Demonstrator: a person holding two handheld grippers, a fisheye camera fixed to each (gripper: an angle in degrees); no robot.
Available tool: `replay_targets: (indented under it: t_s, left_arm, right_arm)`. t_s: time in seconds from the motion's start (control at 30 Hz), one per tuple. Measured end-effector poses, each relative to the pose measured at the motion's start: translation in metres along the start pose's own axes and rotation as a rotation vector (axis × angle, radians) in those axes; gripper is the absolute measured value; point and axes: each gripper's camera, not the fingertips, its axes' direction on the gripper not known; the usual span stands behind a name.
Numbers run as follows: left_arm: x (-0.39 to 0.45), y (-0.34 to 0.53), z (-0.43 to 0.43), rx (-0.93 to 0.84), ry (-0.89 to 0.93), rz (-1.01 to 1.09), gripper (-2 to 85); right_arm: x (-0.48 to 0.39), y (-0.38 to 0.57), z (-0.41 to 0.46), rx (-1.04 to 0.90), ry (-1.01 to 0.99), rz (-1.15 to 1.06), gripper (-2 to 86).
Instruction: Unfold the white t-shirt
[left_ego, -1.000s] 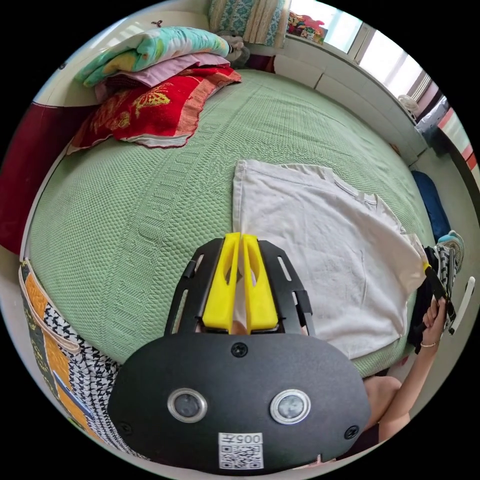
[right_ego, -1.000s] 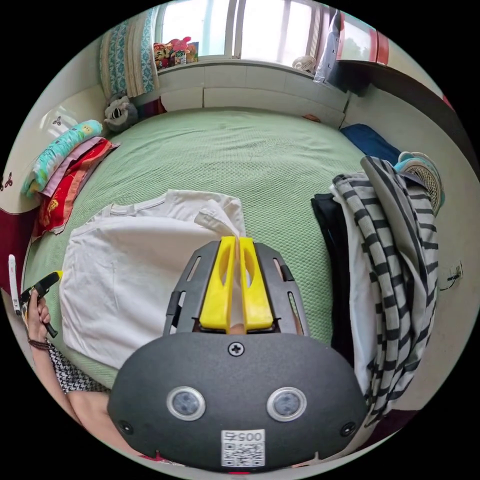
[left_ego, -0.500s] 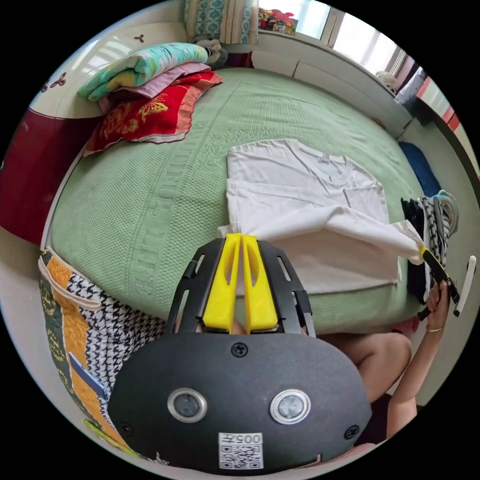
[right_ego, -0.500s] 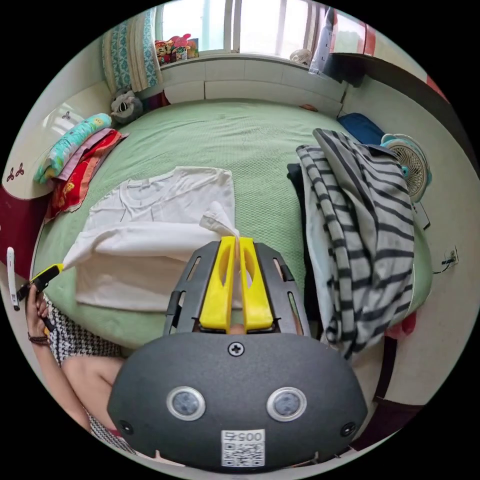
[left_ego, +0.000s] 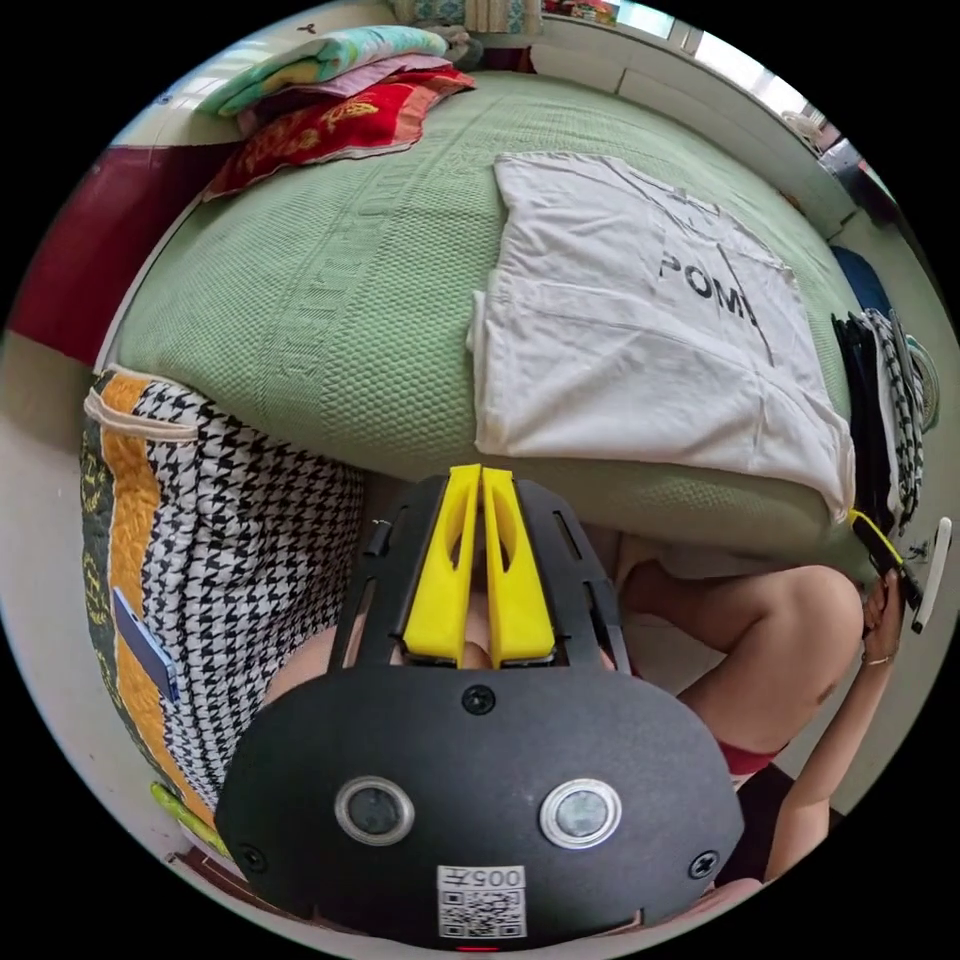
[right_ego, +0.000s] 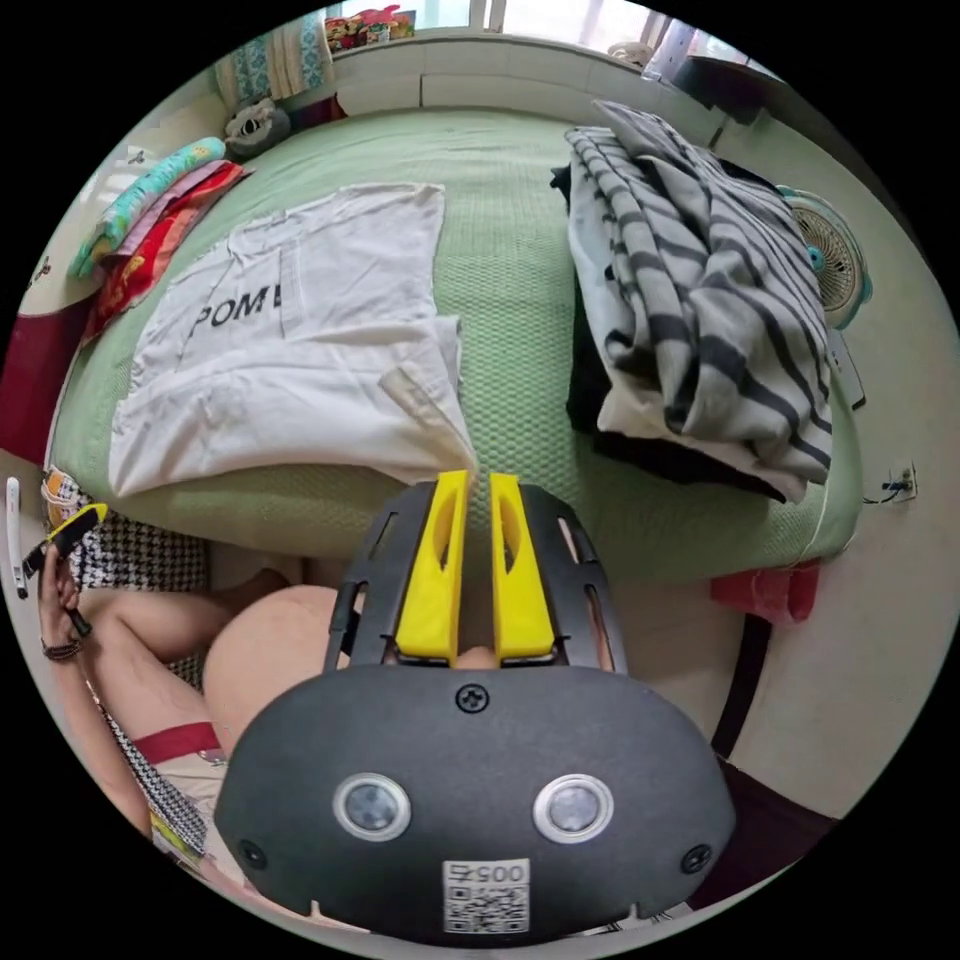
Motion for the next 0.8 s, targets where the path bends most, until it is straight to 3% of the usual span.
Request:
replay_targets:
  t_s: [0.23, 0.8]
  left_arm:
    - [0.004, -0.007, -0.036, 0.207, 0.086, 0.081, 10.6]
    - [0.018, -0.031, -0.006, 0.151, 0.0, 0.121, 10.5]
  right_arm:
    - [0.015, 0.025, -0.033, 0.176, -0.138, 0.017, 8.1]
    - [-0.012, 0.04, -0.029, 0.248, -0.018, -0.112, 10.8]
